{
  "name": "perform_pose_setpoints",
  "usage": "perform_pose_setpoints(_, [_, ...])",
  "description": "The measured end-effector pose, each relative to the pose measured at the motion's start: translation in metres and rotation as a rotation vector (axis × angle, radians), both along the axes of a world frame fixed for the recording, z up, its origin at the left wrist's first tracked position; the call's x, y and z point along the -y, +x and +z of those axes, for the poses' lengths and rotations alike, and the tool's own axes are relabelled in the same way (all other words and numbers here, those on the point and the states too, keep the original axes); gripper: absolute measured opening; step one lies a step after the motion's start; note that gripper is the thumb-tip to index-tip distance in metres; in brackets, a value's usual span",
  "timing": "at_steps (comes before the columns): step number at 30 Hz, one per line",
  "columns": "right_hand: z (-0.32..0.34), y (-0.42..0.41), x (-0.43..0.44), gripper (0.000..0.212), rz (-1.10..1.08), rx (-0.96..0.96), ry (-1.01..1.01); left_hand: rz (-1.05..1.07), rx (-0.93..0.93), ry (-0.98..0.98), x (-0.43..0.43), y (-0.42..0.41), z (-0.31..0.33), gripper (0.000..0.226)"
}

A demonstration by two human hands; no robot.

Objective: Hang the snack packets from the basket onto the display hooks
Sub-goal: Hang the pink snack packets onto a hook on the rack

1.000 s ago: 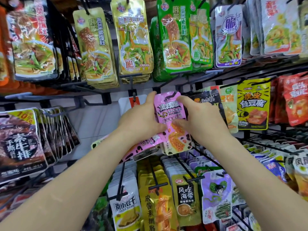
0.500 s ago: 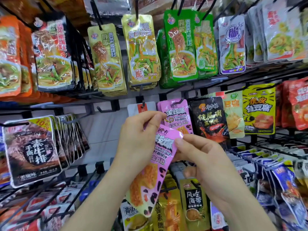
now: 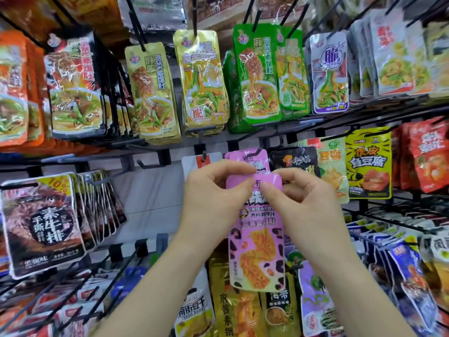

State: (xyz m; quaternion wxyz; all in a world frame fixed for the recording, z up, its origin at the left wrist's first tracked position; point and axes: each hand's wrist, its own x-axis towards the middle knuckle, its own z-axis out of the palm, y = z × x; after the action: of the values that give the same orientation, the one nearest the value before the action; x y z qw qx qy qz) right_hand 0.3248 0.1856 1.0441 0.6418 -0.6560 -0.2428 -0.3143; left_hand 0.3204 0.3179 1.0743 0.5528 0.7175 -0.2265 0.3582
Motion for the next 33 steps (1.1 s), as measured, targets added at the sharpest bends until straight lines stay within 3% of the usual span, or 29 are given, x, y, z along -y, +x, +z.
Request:
perform_pose_setpoints(5, [0.026, 0.023, 0.008, 0.005, -0.189, 0.134, -0.007, 0.122, 0.142, 0.063, 0.013, 0.017, 0.019, 0.021])
perform_pose_setpoints(9, [0.036, 0.044, 0.010, 0.019, -0.278, 0.104, -0.031, 0.221, 0.176, 0.093, 0.015, 0.032, 0.026, 0.021])
perform_pose_setpoints(15, [0.043, 0.051, 0.010, 0.011, -0.269, 0.084, -0.057, 0.288, 0.196, 0.149, 0.011, 0.042, 0.030, 0.013])
perform_pose_setpoints(17, [0.047, 0.049, 0.013, 0.005, -0.246, 0.059, -0.065, 0.289, 0.193, 0.149, 0.011, 0.043, 0.030, 0.012])
perform_pose_setpoints(26, [0.049, 0.044, 0.019, 0.024, -0.202, -0.010, -0.018, 0.288, 0.227, 0.296, 0.012, 0.040, 0.034, 0.017])
perform_pose_setpoints(29, [0.052, 0.043, 0.020, 0.022, -0.288, 0.035, -0.076, 0.296, 0.225, 0.357, 0.014, 0.040, 0.037, 0.019])
perform_pose_setpoints(33, [0.054, 0.043, 0.022, 0.007, -0.335, 0.046, -0.154, 0.233, 0.158, 0.245, 0.012, 0.042, 0.039, 0.019])
